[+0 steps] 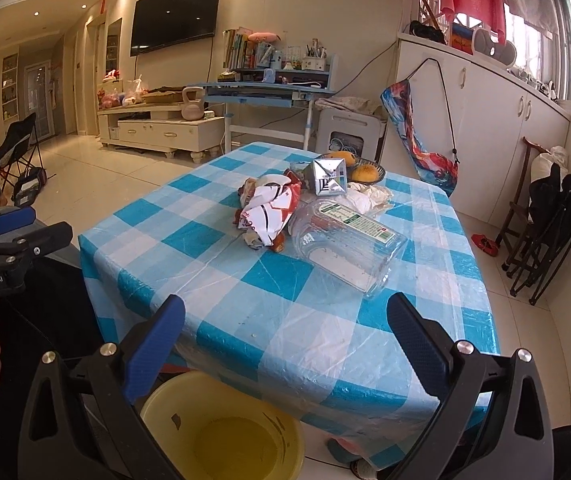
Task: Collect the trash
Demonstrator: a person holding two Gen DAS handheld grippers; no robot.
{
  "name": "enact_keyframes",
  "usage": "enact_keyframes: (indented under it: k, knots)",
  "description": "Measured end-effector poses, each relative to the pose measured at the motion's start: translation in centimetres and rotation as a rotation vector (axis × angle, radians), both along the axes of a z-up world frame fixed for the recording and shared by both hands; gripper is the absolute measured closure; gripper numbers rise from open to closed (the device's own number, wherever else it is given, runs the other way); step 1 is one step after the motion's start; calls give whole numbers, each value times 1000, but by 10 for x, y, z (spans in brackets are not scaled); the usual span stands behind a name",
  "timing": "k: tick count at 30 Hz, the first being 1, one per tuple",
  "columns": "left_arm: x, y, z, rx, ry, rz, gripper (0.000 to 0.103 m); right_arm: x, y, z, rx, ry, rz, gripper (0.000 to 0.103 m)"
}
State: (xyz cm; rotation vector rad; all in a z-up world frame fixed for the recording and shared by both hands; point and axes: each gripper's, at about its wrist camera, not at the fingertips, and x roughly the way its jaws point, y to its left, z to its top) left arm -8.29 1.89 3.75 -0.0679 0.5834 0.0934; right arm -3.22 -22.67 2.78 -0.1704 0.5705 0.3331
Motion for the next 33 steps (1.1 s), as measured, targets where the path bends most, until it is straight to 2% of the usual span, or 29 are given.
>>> enact_keyframes:
  k: [19, 33]
  knots:
    - [3, -11, -2, 20, 6, -14, 7, 1, -3, 1, 3, 33, 5, 6]
    - [6, -25, -5, 72, 19, -38, 7, 2, -22, 3, 45, 41, -25, 6]
